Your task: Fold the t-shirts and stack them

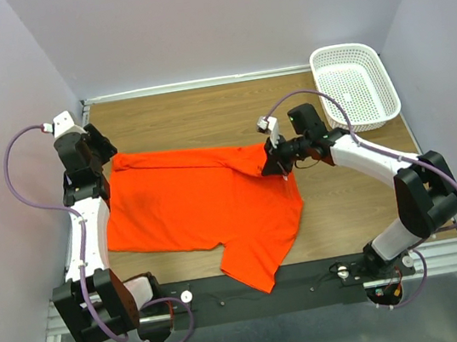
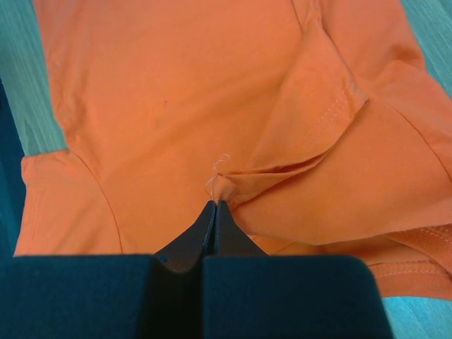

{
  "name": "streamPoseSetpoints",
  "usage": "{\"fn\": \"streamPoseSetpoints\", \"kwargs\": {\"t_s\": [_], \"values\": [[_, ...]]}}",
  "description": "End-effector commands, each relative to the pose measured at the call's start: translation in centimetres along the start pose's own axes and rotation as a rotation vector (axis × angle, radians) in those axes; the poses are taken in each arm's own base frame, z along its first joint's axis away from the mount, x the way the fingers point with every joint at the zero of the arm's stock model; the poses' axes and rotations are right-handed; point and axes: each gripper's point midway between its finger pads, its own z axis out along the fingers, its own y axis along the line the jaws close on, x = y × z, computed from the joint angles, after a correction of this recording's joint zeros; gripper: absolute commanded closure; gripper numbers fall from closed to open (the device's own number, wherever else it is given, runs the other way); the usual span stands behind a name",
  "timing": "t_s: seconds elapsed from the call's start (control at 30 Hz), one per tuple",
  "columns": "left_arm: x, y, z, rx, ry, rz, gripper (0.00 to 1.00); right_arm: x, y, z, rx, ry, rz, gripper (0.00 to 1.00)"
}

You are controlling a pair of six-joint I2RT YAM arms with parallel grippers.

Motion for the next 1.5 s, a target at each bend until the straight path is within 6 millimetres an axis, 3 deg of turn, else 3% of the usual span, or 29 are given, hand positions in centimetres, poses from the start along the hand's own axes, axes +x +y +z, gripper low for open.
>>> {"fn": "streamPoseSetpoints", "kwargs": {"t_s": [0.0,0.63,0.67,0.77,0.83,0.9,0.93,0.97,1.03,1.1,1.17,1.3,1.33,1.47], "values": [[-0.2,-0.1,-0.1,0.018,-0.013,0.011,0.39,1.7,0.6,0.3,-0.017,0.048,0.009,0.99],[0.1,-0.6,0.1,0.047,0.000,0.013,0.39,2.8,2.7,0.5,-0.077,0.084,-0.036,0.98],[0.1,-0.6,0.1,0.048,0.000,0.013,0.39,2.9,2.7,0.5,-0.076,0.089,-0.039,0.94],[0.1,-0.6,0.1,0.049,0.000,0.013,0.39,3.1,4.0,-0.1,-0.127,0.102,-0.085,0.60],[0.1,-0.6,0.0,0.047,-0.002,0.014,0.39,2.4,5.1,-0.8,-0.149,0.097,-0.152,0.50],[0.1,-0.6,0.1,0.050,-0.001,0.013,0.39,0.9,6.2,-1.6,-0.144,0.064,-0.244,0.36],[0.2,-0.7,0.1,0.054,0.002,0.011,0.39,-1.2,6.7,-3.0,-0.117,0.004,-0.304,0.30],[0.3,-0.8,0.2,0.059,0.006,0.008,0.39,-2.2,6.2,-3.5,-0.071,-0.012,-0.323,0.19],[0.6,-0.9,0.3,0.067,0.018,0.006,0.39,-4.1,5.5,-4.0,-0.008,-0.054,-0.324,0.09],[1.2,-1.1,0.6,0.082,0.037,0.004,0.38,-4.0,4.6,-3.5,0.009,-0.047,-0.299,0.02],[2.0,-1.2,1.0,0.095,0.065,-0.001,0.36,-3.0,4.1,-2.1,-0.031,-0.025,-0.207,0.01],[3.9,-1.8,2.7,0.129,0.145,-0.050,0.36,-1.4,4.1,-1.4,-0.064,0.002,-0.156,0.01],[5.6,-1.3,3.8,0.109,0.200,-0.067,0.36,-1.3,4.2,-1.4,-0.071,0.001,-0.159,0.01],[9.0,-0.3,6.5,0.029,0.331,-0.159,0.36,-1.3,3.9,-1.7,-0.037,0.003,-0.147,0.01]]}}
